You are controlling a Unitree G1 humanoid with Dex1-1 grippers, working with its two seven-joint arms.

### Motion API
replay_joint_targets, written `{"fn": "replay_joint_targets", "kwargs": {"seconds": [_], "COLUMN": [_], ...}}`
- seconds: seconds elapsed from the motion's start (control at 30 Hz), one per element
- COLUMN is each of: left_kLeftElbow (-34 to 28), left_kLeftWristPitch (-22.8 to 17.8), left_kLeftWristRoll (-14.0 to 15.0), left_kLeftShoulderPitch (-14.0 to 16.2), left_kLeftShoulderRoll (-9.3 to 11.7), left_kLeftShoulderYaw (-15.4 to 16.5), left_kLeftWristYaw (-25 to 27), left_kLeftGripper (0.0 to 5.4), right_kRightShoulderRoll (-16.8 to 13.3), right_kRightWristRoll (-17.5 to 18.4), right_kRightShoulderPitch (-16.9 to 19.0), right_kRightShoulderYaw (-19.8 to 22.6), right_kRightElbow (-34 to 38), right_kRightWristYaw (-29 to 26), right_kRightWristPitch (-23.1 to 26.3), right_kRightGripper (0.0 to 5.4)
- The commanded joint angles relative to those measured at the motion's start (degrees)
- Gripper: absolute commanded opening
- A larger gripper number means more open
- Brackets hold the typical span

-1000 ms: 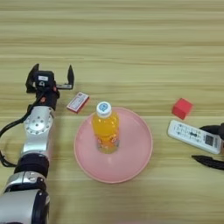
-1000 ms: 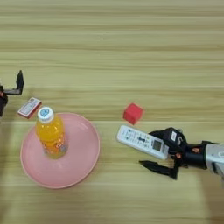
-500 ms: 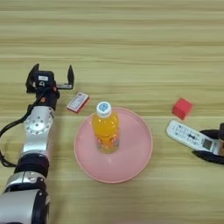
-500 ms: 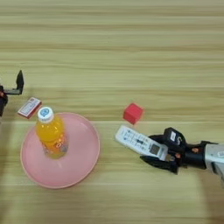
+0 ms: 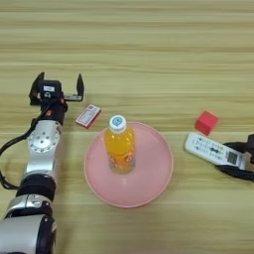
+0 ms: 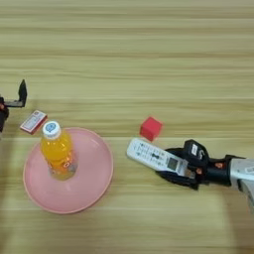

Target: Move the objects on the table

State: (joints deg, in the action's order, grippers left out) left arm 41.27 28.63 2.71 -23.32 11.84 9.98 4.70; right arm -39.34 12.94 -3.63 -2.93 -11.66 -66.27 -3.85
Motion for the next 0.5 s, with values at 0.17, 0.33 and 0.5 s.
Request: {"fn": "replay_joint_targets", "kwargs": {"seconds": [0.17,0.33,0.5], "left_kLeftElbow": [0.12,0.34,0.64], "left_kLeftWristPitch": [0.54,0.72,0.83], "left_kLeftWristRoll": [0.09,-0.03,-0.09], "left_kLeftShoulderPitch": [-0.66,-0.67,-0.79], "left_kLeftShoulderRoll": [-0.06,-0.17,-0.17], "left_kLeftShoulderYaw": [-0.19,-0.27,-0.34], "left_kLeftWristYaw": [0.04,-0.14,-0.23], "left_kLeftGripper": [5.40,5.40,5.40], "right_kRightShoulderRoll": [0.68,1.85,4.32], "right_kRightWristRoll": [0.62,-0.79,-1.64], "right_kRightShoulderPitch": [-3.27,-5.66,-9.44], "right_kRightShoulderYaw": [1.44,0.52,-1.66], "right_kRightElbow": [6.08,9.96,13.49], "right_kRightWristYaw": [5.18,9.44,13.23], "right_kRightWristPitch": [3.32,6.74,11.92], "right_kRightGripper": [2.89,2.89,2.89]}}
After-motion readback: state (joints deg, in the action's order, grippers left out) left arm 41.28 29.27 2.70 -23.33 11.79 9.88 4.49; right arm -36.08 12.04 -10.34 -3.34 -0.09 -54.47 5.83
